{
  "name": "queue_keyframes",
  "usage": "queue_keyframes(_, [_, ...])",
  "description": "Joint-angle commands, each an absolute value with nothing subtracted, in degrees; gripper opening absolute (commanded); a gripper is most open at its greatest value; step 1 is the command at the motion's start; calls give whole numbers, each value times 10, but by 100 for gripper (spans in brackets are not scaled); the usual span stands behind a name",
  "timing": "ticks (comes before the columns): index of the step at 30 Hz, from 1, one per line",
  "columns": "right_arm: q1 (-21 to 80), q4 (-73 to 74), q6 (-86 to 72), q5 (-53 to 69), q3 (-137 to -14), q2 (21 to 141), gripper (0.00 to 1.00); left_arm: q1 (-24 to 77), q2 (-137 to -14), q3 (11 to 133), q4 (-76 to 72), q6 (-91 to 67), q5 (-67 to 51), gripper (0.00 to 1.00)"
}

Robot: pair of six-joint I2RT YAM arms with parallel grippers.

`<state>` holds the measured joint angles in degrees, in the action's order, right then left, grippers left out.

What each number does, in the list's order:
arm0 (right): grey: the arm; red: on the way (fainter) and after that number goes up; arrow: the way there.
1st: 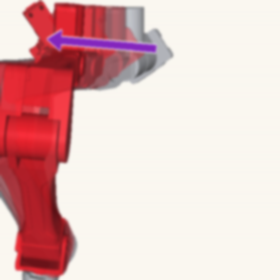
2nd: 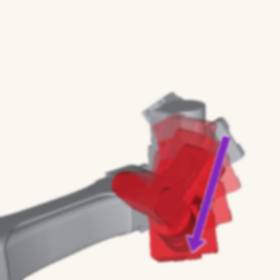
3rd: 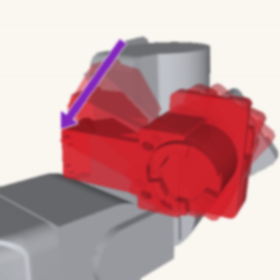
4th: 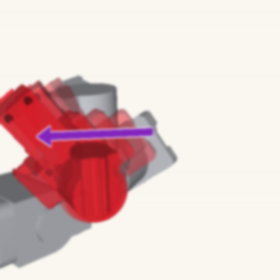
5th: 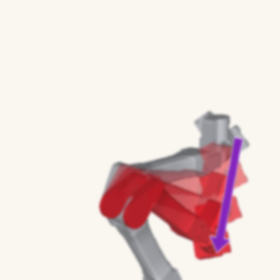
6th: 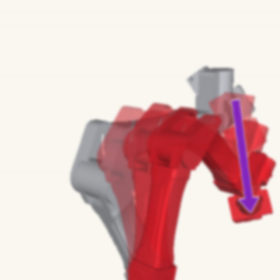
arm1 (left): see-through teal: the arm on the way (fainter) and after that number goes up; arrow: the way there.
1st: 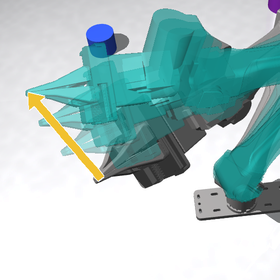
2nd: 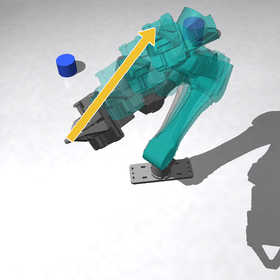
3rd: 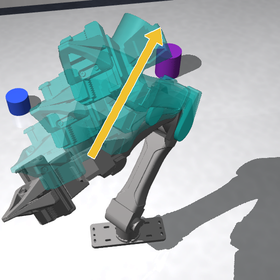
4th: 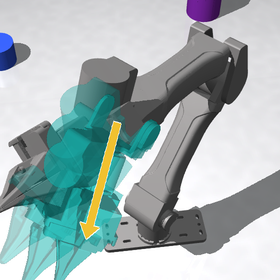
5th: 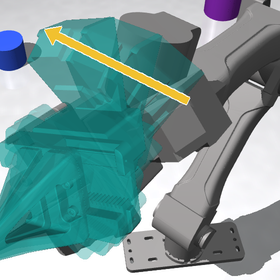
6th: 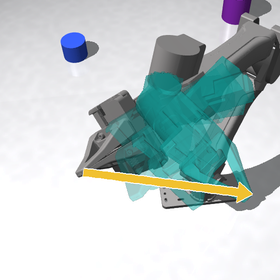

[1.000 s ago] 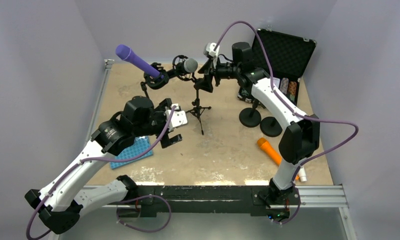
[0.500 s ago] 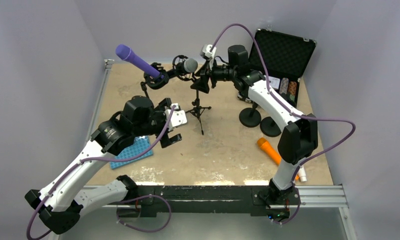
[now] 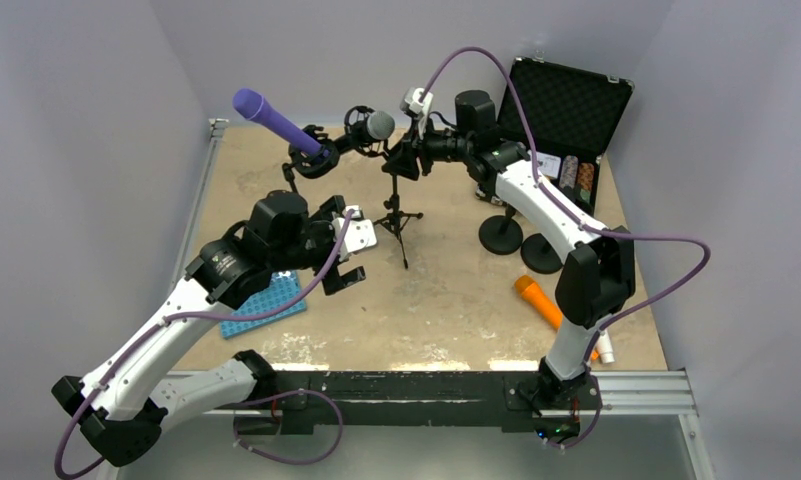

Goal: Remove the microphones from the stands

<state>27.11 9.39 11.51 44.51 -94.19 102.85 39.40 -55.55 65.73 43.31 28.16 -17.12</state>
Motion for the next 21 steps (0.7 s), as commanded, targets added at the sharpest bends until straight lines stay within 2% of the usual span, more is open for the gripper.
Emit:
queue_keyframes(1, [272, 87, 115, 433, -943, 1031, 36, 391, -557, 671, 413, 284, -175, 100])
queue_keyframes(7, [271, 113, 116, 431, -950, 1025, 24, 391, -558, 668, 408, 282, -178, 100])
queue_keyframes(14, [270, 133, 117, 424, -962, 1017, 2, 391, -555, 664, 405, 283, -180, 100])
queue_keyframes(21, [264, 141, 118, 391, -962, 992, 0, 391, -555, 664, 402, 281, -175, 100])
